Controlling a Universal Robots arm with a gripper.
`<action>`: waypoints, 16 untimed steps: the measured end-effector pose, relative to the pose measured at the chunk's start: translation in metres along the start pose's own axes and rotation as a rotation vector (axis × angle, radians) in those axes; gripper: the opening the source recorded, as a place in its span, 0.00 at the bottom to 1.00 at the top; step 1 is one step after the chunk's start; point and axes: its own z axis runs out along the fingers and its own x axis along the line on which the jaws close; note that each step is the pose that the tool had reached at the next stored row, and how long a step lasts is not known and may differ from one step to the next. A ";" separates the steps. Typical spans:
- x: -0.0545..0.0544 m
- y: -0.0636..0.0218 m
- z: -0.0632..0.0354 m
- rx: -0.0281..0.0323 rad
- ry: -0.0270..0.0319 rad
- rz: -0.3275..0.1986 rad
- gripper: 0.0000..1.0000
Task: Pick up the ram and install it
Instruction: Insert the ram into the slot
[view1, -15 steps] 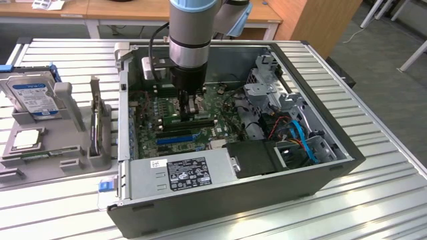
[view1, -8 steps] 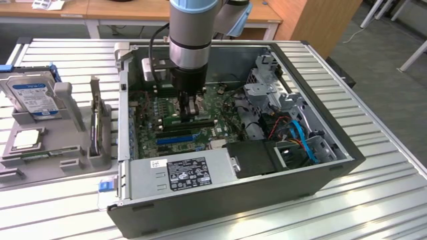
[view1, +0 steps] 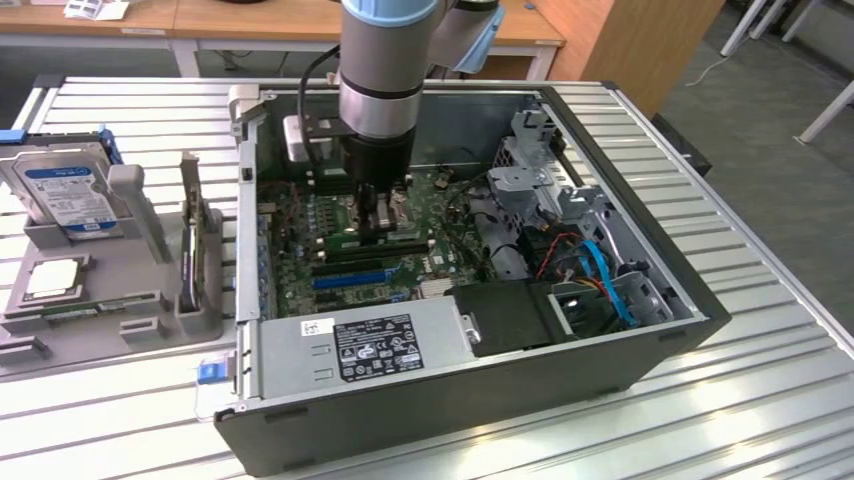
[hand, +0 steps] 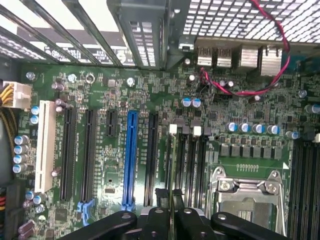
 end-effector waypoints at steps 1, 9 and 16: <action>0.000 0.0000 -0.0001 -0.0047 0.0001 0.000 0.13; 0.000 -0.0010 0.0000 -0.0052 -0.0002 0.000 0.13; 0.000 -0.0031 -0.0001 -0.0053 -0.0001 -0.001 0.13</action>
